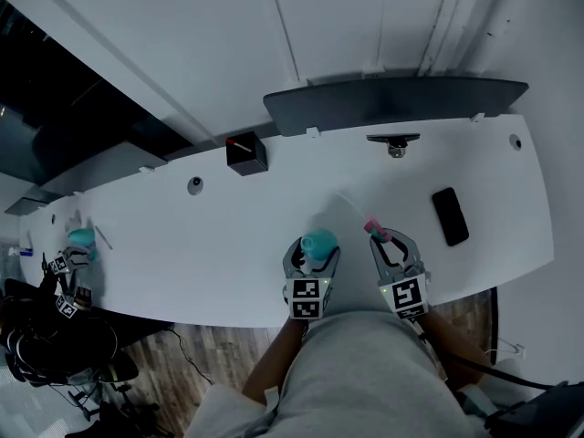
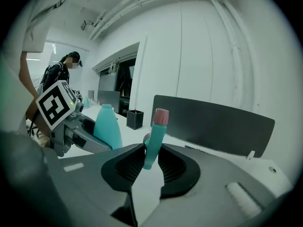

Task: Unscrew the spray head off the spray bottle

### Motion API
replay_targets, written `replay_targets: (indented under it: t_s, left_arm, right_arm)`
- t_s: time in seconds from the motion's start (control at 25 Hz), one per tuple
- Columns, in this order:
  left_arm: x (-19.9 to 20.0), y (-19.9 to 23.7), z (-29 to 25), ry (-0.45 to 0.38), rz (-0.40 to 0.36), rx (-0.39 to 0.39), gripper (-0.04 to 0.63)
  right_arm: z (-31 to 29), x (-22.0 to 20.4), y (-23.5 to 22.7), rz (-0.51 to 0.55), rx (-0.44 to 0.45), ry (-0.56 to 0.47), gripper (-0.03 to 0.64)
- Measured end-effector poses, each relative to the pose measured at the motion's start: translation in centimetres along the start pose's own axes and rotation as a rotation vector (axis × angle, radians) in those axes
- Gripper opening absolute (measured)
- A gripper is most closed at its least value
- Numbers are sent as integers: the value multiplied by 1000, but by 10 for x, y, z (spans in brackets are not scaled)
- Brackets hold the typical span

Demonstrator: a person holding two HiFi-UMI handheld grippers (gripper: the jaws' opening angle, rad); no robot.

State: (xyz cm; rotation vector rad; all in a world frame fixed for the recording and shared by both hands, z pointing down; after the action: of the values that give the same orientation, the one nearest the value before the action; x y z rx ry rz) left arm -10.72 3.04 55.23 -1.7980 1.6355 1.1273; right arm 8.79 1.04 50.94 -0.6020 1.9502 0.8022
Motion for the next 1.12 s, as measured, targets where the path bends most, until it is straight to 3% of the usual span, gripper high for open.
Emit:
replay_targets:
  t_s: [0.72,1.12]
  left_arm:
    - [-19,-3,-9,71,-37,-32,379]
    - [-13,-4,4,41,-67,-52,379]
  right_arm:
    - [-5,-5,15,-37,57,43,91]
    - [-1,6,25,-40,46,41,91]
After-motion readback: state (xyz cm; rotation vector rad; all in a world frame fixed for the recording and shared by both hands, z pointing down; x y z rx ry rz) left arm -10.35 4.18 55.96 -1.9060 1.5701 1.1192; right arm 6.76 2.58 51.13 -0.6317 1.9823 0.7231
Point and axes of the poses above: the fingertips, and each gripper's own axes: z backward along the fingers, y to its left, x out of its top, the point moved 8 cm from there along z, backward along the fingers, and after that the axes turned 8 degrees about z, right-handed, at the moved point
